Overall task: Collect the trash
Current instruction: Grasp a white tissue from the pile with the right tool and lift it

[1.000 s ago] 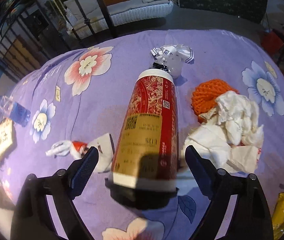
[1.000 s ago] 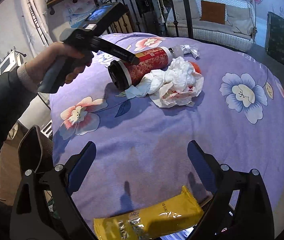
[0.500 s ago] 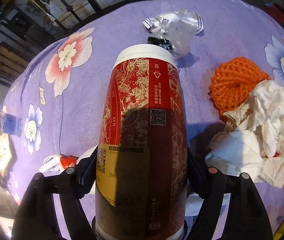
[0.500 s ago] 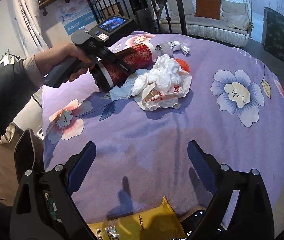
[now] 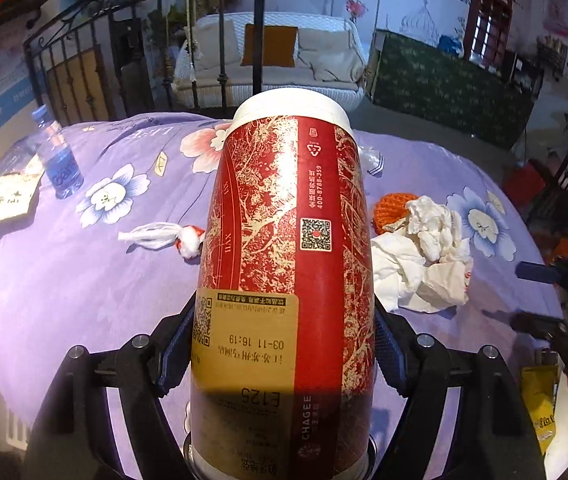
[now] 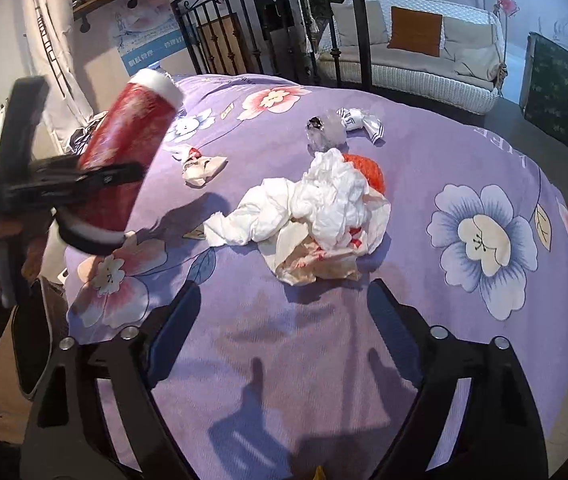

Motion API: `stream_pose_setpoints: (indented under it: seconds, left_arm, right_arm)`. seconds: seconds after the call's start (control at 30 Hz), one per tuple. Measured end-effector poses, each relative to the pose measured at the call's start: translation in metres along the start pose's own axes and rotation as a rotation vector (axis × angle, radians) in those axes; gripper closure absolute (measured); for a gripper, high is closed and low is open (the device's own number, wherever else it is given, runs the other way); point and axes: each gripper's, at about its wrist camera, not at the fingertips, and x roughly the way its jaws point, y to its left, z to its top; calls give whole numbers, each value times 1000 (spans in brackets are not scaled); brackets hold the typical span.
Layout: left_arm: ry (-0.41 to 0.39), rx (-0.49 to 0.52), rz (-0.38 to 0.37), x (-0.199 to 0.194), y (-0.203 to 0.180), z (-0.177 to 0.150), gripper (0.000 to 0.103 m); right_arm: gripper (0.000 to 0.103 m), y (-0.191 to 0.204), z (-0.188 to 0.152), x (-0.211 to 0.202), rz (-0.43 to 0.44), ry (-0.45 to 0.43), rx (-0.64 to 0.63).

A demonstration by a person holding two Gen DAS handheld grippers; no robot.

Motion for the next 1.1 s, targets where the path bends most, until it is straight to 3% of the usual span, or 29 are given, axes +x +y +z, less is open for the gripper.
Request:
stream_pose_setpoints:
  seconds: [0.23,0.43,0.5,0.6,0.83,1.1]
  left_arm:
    - [-82,-107,6,-47,16,-44,29]
    - [-110,-142,35,-67,30,-64,29]
    - [-124,-136,54,-73,30,-70,29]
    - [-136,-151,60,-78,34,-76,29]
    - [-173,-198,74,-93,42,-91,29]
    - [-194,-246,83,-118,43,-118,29]
  right_arm:
    - [35,-19,37,42,-43,18,91]
    - [59,-29,52,74,-106,62,124]
    - [77,-29,52,78,-129,63,116]
    - [83,-28,50,73,-143,48,106]
    - [87,-4,47,25,-175,-62,34]
    - [88,53,34,-31,-89,-140,-61]
